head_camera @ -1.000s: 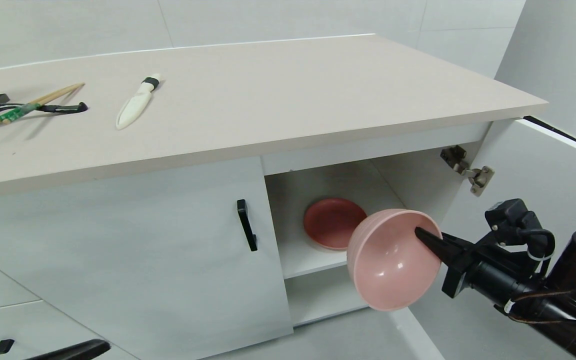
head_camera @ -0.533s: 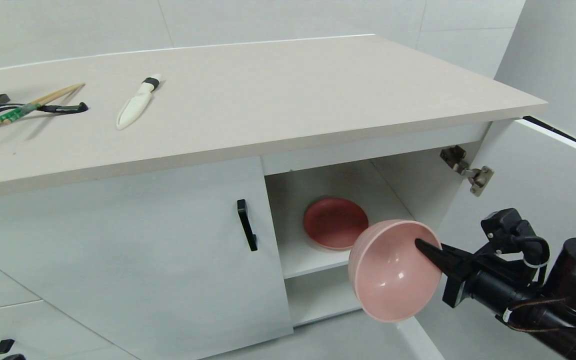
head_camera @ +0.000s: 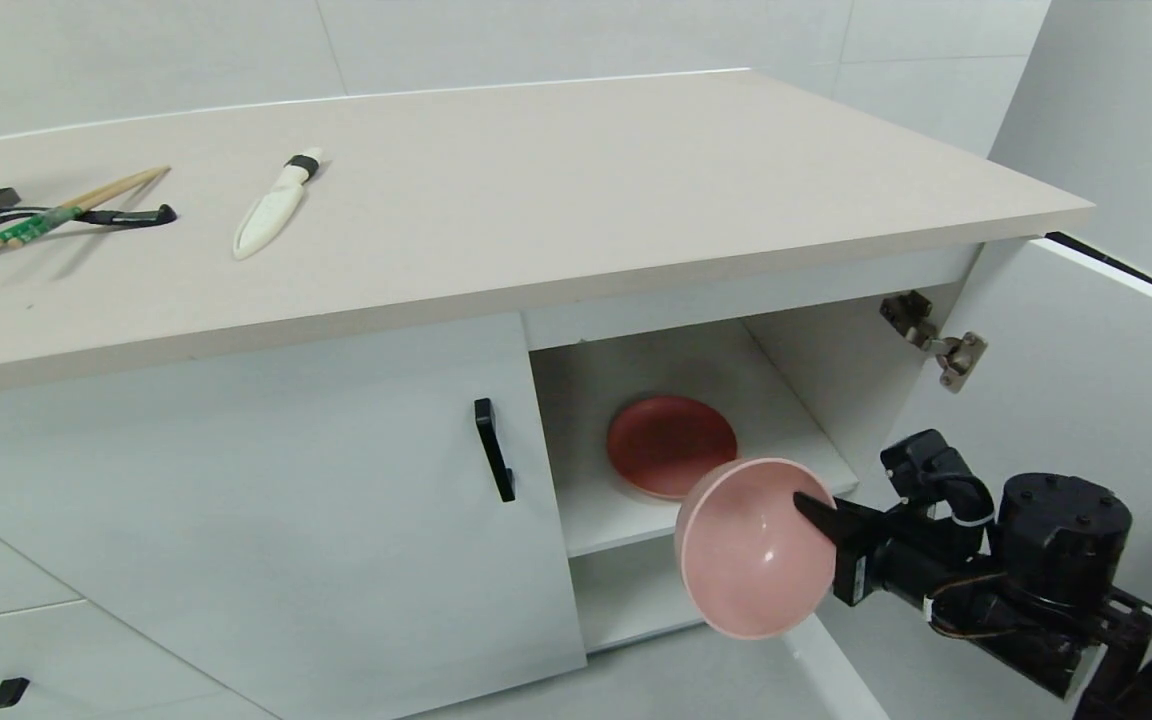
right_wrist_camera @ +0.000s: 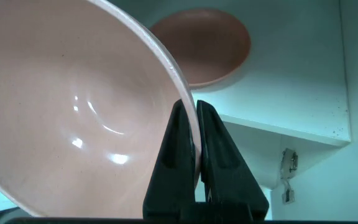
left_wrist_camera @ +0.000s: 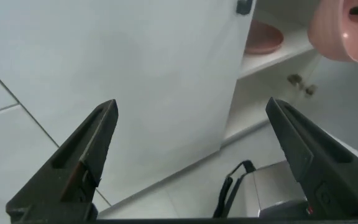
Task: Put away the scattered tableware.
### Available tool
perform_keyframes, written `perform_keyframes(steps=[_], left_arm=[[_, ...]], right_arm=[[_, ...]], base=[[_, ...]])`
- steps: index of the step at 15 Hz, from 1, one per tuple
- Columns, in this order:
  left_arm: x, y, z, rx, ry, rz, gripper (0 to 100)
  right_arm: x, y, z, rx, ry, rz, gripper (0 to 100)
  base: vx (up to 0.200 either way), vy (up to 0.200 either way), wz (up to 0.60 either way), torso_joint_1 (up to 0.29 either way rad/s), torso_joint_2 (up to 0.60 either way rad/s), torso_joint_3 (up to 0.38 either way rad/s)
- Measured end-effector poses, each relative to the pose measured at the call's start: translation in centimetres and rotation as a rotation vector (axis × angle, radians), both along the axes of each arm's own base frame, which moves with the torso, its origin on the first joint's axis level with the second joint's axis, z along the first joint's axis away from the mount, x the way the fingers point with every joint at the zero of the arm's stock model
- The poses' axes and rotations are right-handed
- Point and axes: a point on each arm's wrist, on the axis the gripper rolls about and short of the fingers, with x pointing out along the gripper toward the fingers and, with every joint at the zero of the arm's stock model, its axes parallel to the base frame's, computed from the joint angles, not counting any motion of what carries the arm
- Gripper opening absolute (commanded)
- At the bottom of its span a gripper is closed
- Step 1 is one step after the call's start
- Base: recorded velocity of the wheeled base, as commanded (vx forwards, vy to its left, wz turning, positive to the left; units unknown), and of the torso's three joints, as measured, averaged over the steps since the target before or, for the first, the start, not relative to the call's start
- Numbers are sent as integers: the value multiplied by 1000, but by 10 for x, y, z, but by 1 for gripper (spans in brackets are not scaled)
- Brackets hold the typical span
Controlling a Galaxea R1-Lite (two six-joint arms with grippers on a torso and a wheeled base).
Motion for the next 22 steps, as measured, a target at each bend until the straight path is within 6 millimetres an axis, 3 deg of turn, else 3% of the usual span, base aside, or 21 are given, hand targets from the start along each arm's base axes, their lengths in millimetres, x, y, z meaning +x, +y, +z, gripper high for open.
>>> perform_keyframes(steps=[2, 5, 9, 13, 17, 22], left_arm=[[-1, 0, 0, 23, -18, 27, 100], [-1, 5, -1, 77, -27, 213, 100], [-1, 3, -3, 84, -14, 135, 100], [-1, 3, -2, 77, -11, 137, 100], [-1, 3, -3, 68, -6, 148, 100], [-1, 6, -5, 31, 18, 294, 100]], right_arm=[[15, 0, -2, 5, -20, -23, 0], [36, 4, 6, 38, -84, -35, 0], [59, 12, 17, 62, -110, -40, 0], [90, 23, 29, 101, 5, -38, 0], [104, 28, 25, 107, 11, -35, 0], [115, 28, 14, 86, 40, -47, 0]], base=[[0, 0, 0, 0, 0, 0], [0, 0, 0, 0, 0, 0], [0, 0, 0, 0, 0, 0], [0, 0, 0, 0, 0, 0], [0, 0, 0, 0, 0, 0], [0, 0, 0, 0, 0, 0]])
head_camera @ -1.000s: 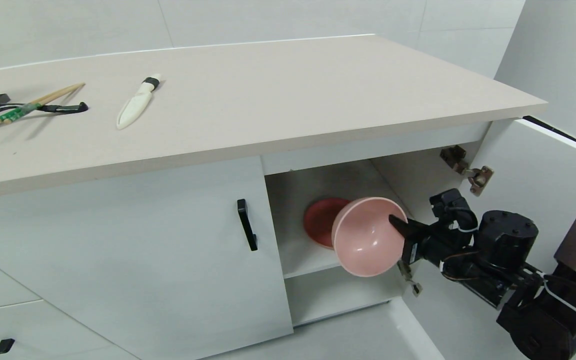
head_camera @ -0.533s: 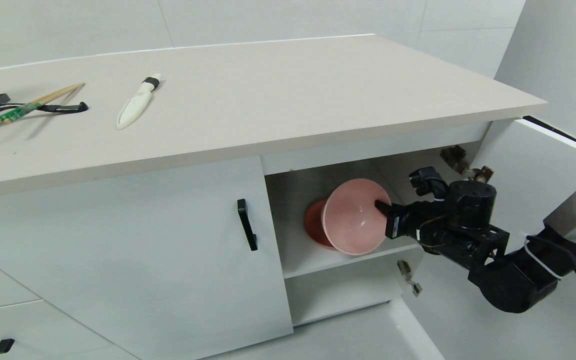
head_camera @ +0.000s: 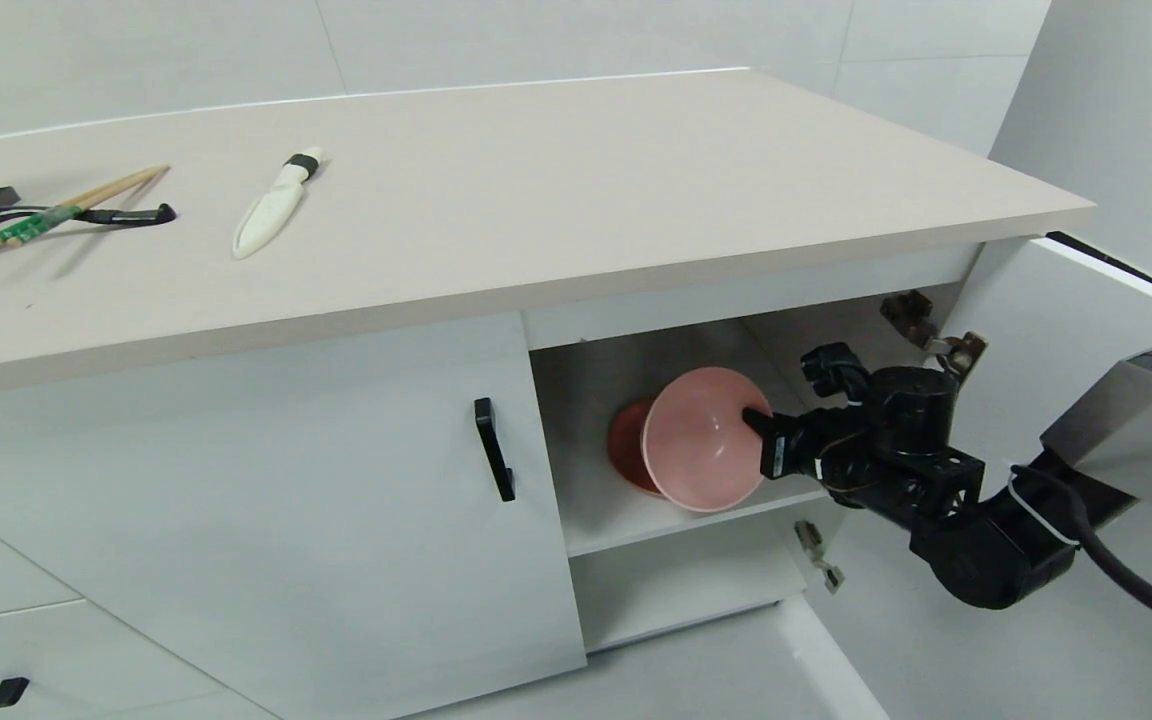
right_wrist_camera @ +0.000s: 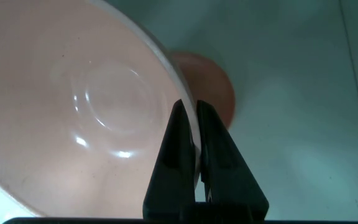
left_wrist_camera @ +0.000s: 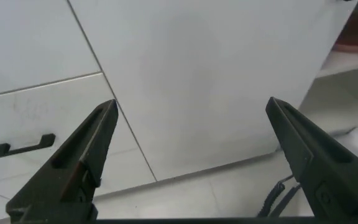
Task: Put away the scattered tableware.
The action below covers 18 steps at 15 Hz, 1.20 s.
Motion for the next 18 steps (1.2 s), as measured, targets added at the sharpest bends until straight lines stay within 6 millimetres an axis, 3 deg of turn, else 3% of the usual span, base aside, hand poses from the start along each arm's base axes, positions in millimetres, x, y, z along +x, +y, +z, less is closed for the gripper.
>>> perform_keyframes(steps=[6, 18], left_arm=[[0, -2, 0, 15, -3, -88, 100], [0, -3, 2, 45, -19, -153, 100]], right_arm=[[25, 7, 3, -8, 15, -8, 0], [34, 10, -8, -58, 56, -13, 0]], base=[[0, 0, 0, 0, 0, 0], [0, 0, 0, 0, 0, 0]])
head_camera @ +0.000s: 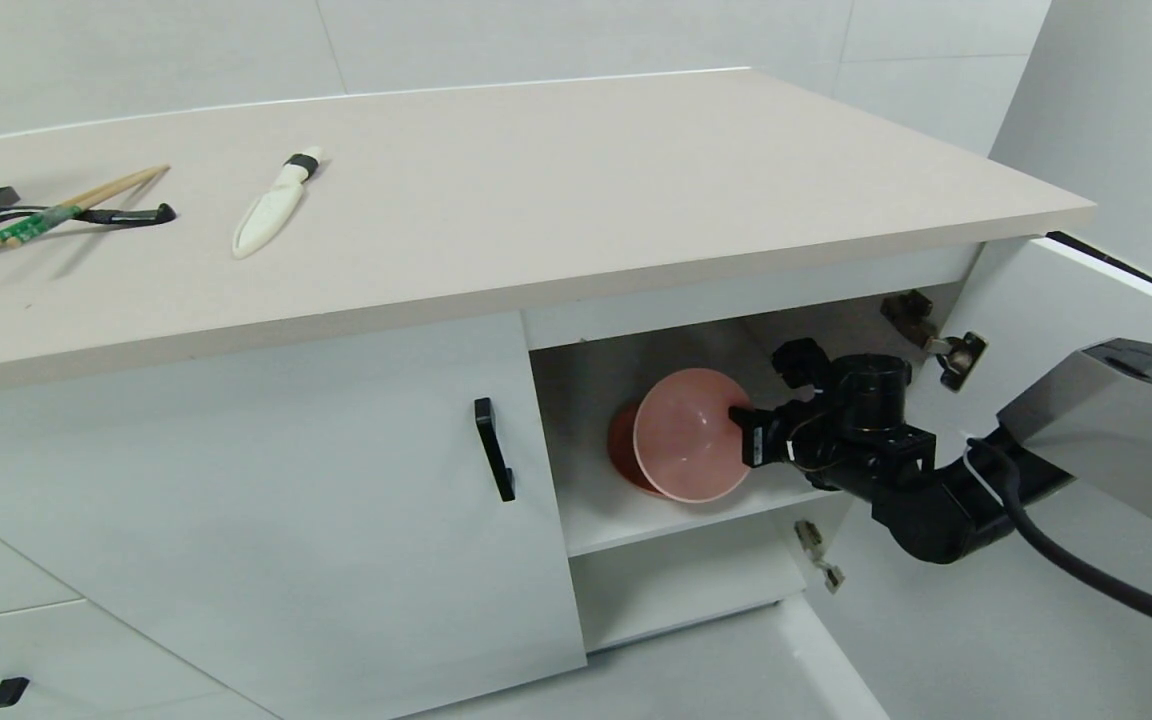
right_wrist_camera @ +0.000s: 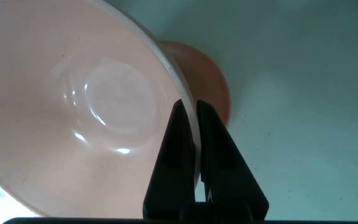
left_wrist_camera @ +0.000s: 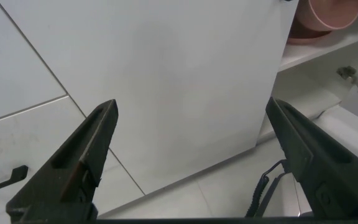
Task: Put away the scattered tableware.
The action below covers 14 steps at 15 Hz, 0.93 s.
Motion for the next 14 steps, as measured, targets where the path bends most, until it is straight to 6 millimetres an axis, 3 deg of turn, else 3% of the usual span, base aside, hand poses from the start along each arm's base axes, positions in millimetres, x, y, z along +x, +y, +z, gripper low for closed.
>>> perform_keyframes(steps=[14], left_arm=[[0, 0, 0, -8, 5, 10, 100]], right_arm=[[11, 4, -10, -19, -8, -17, 0]], base=[[0, 0, 0, 0, 0, 0]])
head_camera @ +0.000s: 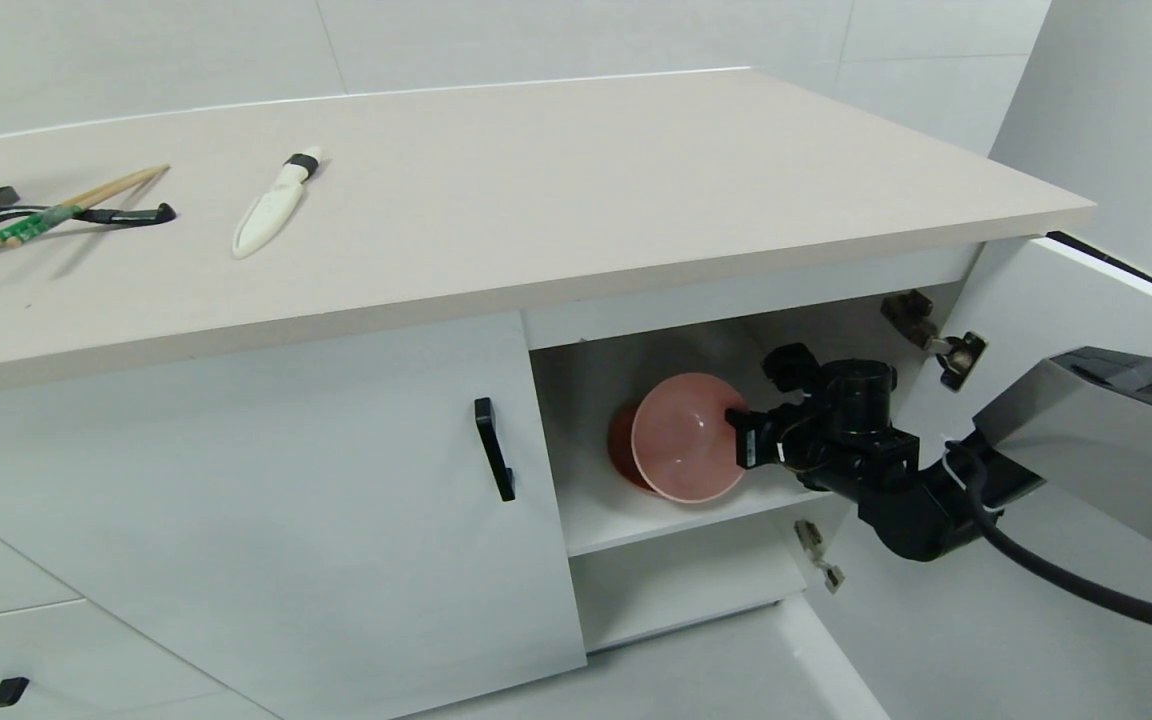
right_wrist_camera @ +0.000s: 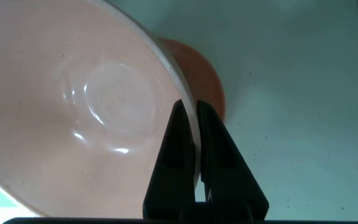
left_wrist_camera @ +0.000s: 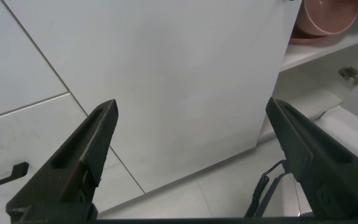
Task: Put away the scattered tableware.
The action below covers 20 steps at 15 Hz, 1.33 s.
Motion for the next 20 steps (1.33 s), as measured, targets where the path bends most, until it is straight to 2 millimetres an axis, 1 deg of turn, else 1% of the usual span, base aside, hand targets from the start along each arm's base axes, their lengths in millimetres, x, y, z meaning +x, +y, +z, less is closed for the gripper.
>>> perform_keyframes(steps=[7, 8, 16, 19, 20], left_arm=[[0, 0, 0, -5, 0, 6, 100], [0, 0, 0, -8, 0, 6, 100], [0, 0, 0, -10, 3, 13, 100], [0, 0, 0, -13, 3, 15, 100], [0, 0, 0, -13, 3, 15, 100]], right_arm=[[1, 0, -2, -10, -8, 2, 0], [1, 0, -2, -10, -9, 2, 100], [1, 1, -2, -34, -32, 13, 100], [-3, 1, 7, -95, -108, 30, 100], [-8, 0, 11, -102, -134, 35, 100]], base=[[0, 0, 0, 0, 0, 0], [0, 0, 0, 0, 0, 0], [0, 0, 0, 0, 0, 0], [0, 0, 0, 0, 0, 0], [0, 0, 0, 0, 0, 0]])
